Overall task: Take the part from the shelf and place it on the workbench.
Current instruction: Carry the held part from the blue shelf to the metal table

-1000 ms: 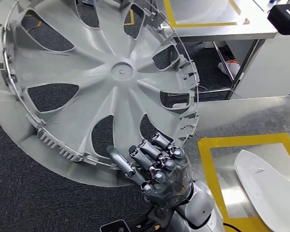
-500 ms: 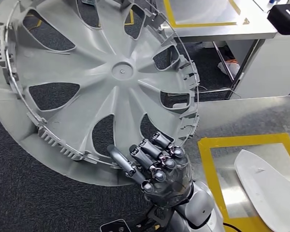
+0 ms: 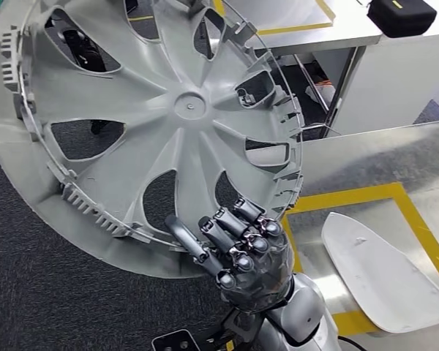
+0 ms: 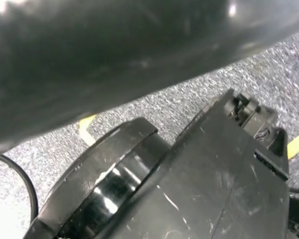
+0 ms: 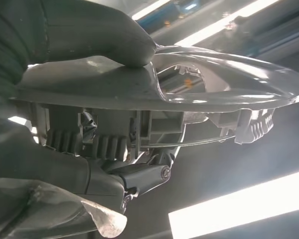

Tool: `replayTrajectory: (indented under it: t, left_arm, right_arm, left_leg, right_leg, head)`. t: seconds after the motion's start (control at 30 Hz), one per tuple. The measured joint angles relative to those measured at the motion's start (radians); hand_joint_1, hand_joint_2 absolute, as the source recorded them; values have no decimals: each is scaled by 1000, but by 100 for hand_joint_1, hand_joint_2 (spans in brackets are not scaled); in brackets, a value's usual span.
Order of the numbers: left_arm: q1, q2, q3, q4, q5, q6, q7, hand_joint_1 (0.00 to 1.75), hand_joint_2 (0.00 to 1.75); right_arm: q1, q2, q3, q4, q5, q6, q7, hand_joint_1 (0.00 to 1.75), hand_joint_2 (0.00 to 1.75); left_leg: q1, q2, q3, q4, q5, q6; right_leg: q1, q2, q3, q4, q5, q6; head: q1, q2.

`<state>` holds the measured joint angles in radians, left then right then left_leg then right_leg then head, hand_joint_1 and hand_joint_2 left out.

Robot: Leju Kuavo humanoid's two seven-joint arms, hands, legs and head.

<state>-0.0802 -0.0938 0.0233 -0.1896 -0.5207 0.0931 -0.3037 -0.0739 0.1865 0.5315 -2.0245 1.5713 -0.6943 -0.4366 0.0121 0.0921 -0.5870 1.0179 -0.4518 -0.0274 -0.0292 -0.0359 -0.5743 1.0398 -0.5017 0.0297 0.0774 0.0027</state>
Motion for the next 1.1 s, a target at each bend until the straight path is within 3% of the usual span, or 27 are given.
replayTrajectory:
  t: [0.07, 0.13, 0.17, 0.2, 0.23, 0.3, 0.37, 0.43, 0.5, 0.57, 0.63, 0.7, 0.73, 0.77, 0.8, 0.87, 0.9, 0.93, 1.0, 1.03, 1.1]
  left_arm:
    - [0, -1, 0, 0, 0, 0, 0, 0, 0]
    - [1, -2, 0, 0, 0, 0, 0, 0, 0]
    - [3, -2, 0, 0, 0, 0, 0, 0, 0]
    - [5, -3, 0, 0, 0, 0, 0, 0, 0]
    - [6, -3, 0, 0, 0, 0, 0, 0, 0]
    - [6, -3, 0, 0, 0, 2, 0, 0, 0]
    - [5, -2, 0, 0, 0, 3, 0, 0, 0]
    - [5, -2, 1, 0, 0, 3, 0, 0, 0]
    - [3, -4, 1, 0, 0, 3, 0, 0, 0]
    - [2, -4, 1, 0, 0, 3, 0, 0, 0]
    - [4, -5, 1, 0, 0, 3, 0, 0, 0]
    - [7, -5, 1, 0, 0, 3, 0, 0, 0]
    - [8, -5, 1, 0, 0, 3, 0, 0, 0]
    - [7, -5, 1, 0, 0, 3, 0, 0, 0]
    - [6, -6, 1, 0, 0, 3, 0, 0, 0]
    - [5, -8, 1, 0, 0, 3, 0, 0, 0]
    - [4, -9, 1, 0, 0, 3, 0, 0, 0]
    - [4, -9, 1, 0, 0, 3, 0, 0, 0]
    - [2, -10, 1, 0, 0, 3, 0, 0, 0]
    - [1, -11, 2, 0, 0, 3, 0, 0, 0]
    - [0, -11, 2, 0, 0, 3, 0, 0, 0]
  right_arm:
    - [-1, 0, 0, 0, 0, 0, 0, 175, 175]
    - [-2, 0, 0, 0, 0, 0, 0, 175, 175]
    - [-2, 0, 0, 0, 0, 0, 0, 175, 175]
    - [-1, 0, 0, 0, 0, 0, 0, 175, 175]
    - [-1, 0, 0, 0, 0, 0, 0, 175, 175]
    - [-1, 0, 0, 0, 0, 0, 0, 175, 175]
    - [-2, 0, 0, 0, 0, 0, -1, 175, 175]
    - [-3, 0, 0, 0, 0, 0, -1, 175, 175]
    - [-3, 0, 0, 0, 0, 0, -1, 175, 175]
    - [-2, 0, 0, 0, 0, 0, -2, 175, 175]
    - [-4, 0, 1, 0, 0, 0, -3, 175, 175]
    - [-4, 0, 1, 0, 0, 0, -3, 175, 175]
    - [-4, 0, 1, 0, 0, 0, -3, 175, 175]
    - [-3, 0, 1, 0, 0, 0, -2, 175, 175]
    - [-3, 0, 1, 0, 0, 0, -2, 175, 175]
    - [-4, 0, 1, 0, 0, 0, -2, 175, 175]
    - [-5, 0, 1, 0, 0, 0, -2, 175, 175]
    - [-5, 0, 1, 0, 0, 0, -2, 175, 175]
    - [-5, 0, 1, -1, 0, 0, -1, 175, 175]
    - [-5, 0, 1, -1, 0, 0, -1, 175, 175]
    - [-6, 0, 2, -1, 0, 0, -2, 175, 175]
  left_leg:
    - [6, -30, -16, 48, -43, -5]
    - [7, -71, -64, 174, -119, -5]
    - [6, -80, -91, 241, -148, -3]
    - [5, -84, -107, 284, -160, 1]
    - [3, -87, -108, 290, -153, 6]
    - [0, -105, -58, 189, -88, 18]
    - [-1, -151, 2, 63, -41, 26]
    - [-3, -174, 21, 17, -38, 28]
    - [-4, -154, 22, 3, -34, 32]
    - [-3, -128, 24, -10, -25, 41]
    - [-5, -100, 22, -14, -21, 47]
    - [-9, -69, 19, -13, -21, 48]
    - [-11, -54, 18, -13, -21, 49]
    - [-12, -40, 18, -13, -21, 49]
    - [-14, -27, 18, -12, -21, 48]
    - [-18, -6, 18, -9, -22, 45]
    - [-19, 2, 17, -7, -22, 42]
    - [-21, 10, 17, -6, -21, 38]
    - [-20, 23, 18, -6, -20, 28]
    - [-17, 10, 16, 0, -27, 22]
    - [-12, -40, -7, 62, -75, 11]
  right_leg:
    - [0, 20, -5, 0, 6, -13]
    - [3, 42, -10, 0, 11, -22]
    - [6, 54, -13, 0, 14, -26]
    - [9, 67, -15, 0, 15, -28]
    - [12, 82, -17, 0, 17, -30]
    - [14, 110, -17, 0, 19, -30]
    - [13, 134, -20, 1, 22, -25]
    - [9, 154, -30, 1, 29, -14]
    - [5, 163, -42, -2, 35, -2]
    - [9, 118, -66, 31, 11, 4]
    - [13, 60, -118, 138, -50, 7]
    - [13, 45, -164, 248, -95, 11]
    - [13, 43, -165, 261, -93, 11]
    - [14, 38, -144, 233, -74, 11]
    - [15, 27, -103, 169, -44, 8]
    - [23, -14, -22, 30, -6, -2]
    - [27, -27, 1, -9, 1, -7]
    - [30, -31, 7, -23, 1, -13]
    - [30, -10, 5, -26, 11, -23]
    - [27, 0, 3, -30, 17, -28]
    - [21, 20, 1, -36, 27, -38]
  head:
    - [-2, 0]
    - [-4, 0]
    - [-5, 0]
    - [-5, 0]
    - [-4, 0]
    - [-4, 0]
    - [-4, 0]
    - [-5, 0]
    - [-6, 0]
    - [-4, 0]
    - [-2, 0]
    - [-2, 0]
    - [-2, 0]
    - [-1, 0]
    - [-2, 0]
    - [-2, 0]
    - [-2, 0]
    - [-3, 0]
    - [-2, 0]
    - [-3, 0]
    - [-5, 0]
